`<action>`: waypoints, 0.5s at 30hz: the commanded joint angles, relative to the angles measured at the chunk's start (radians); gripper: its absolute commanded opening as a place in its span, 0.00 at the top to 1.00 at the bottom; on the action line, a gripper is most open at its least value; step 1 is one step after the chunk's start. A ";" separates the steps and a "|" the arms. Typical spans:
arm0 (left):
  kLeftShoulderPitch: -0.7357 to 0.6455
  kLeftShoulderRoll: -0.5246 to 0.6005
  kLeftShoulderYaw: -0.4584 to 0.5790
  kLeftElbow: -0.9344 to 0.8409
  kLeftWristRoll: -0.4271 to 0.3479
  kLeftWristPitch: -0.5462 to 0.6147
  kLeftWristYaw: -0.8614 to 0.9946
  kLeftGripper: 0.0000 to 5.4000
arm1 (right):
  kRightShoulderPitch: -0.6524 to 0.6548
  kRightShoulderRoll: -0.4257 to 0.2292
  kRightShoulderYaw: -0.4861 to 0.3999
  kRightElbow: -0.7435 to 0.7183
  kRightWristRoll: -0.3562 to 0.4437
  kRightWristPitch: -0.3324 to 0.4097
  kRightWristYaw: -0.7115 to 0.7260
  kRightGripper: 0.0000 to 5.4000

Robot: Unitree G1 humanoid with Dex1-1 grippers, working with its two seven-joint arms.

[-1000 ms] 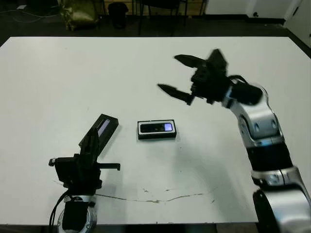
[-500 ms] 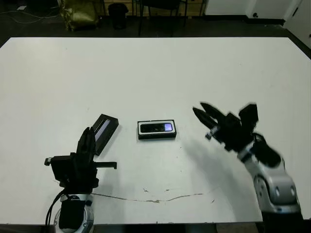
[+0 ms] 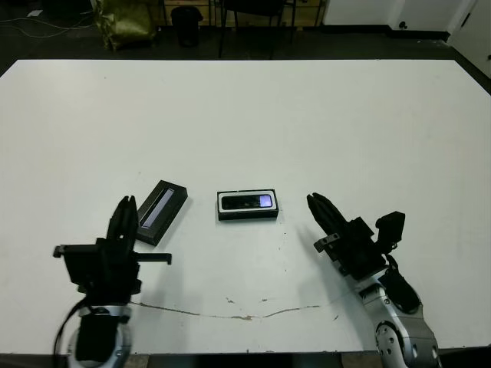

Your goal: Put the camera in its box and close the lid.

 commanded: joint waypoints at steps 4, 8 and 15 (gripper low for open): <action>0.055 0.146 0.090 -0.202 -0.107 0.286 -0.135 0.96 | 0.006 -0.004 0.003 0.014 -0.014 -0.046 -0.023 1.00; 0.056 0.255 0.152 -0.282 -0.140 0.380 -0.261 0.80 | 0.002 -0.002 0.008 0.014 -0.012 -0.050 -0.038 1.00; 0.065 0.329 0.157 -0.295 -0.142 0.412 -0.296 0.49 | 0.010 -0.007 0.025 -0.016 -0.036 -0.024 -0.087 1.00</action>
